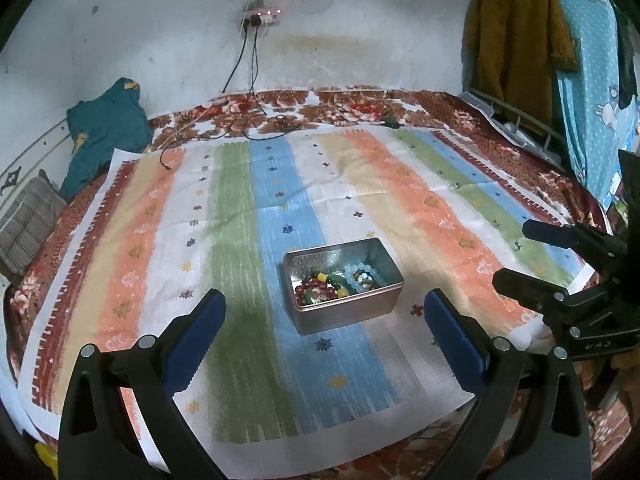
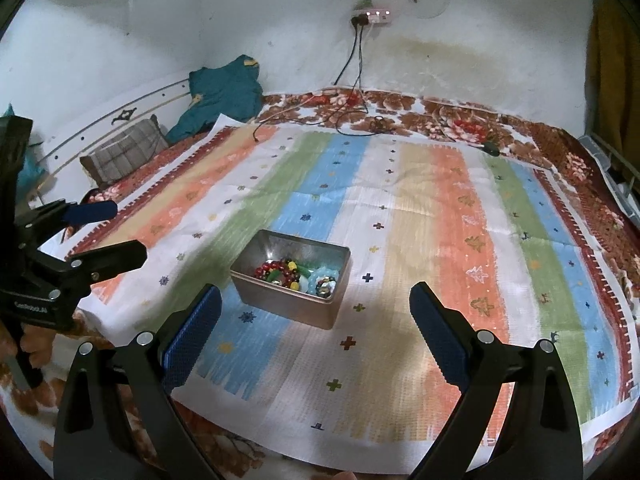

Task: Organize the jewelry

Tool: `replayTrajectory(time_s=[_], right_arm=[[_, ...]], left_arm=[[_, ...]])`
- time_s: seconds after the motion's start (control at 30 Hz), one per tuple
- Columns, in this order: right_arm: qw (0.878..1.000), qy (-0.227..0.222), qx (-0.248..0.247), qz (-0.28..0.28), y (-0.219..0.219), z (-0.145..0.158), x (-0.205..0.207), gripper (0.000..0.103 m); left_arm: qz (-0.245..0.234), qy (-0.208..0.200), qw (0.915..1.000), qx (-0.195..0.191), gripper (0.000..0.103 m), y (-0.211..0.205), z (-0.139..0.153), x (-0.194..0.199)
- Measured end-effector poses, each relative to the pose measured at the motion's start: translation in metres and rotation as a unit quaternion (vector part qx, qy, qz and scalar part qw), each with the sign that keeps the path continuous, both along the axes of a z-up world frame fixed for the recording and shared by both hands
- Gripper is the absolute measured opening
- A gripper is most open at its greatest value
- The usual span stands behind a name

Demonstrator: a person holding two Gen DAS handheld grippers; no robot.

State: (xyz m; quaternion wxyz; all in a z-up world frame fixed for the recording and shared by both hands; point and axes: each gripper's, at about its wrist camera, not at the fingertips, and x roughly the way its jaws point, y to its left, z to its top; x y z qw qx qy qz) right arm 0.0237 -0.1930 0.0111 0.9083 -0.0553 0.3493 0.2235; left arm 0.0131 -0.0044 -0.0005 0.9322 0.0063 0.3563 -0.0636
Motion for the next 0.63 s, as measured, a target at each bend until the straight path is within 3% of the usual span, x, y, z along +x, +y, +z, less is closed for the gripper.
replayTrajectory(time_s=[0.63], right_arm=[[1.0, 0.005, 0.003, 0.002, -0.0009, -0.0022, 0.0008, 0.096]], left_arm=[[-0.011, -0.001, 0.9999, 0.003, 0.097, -0.0043, 0.0055, -0.0002]])
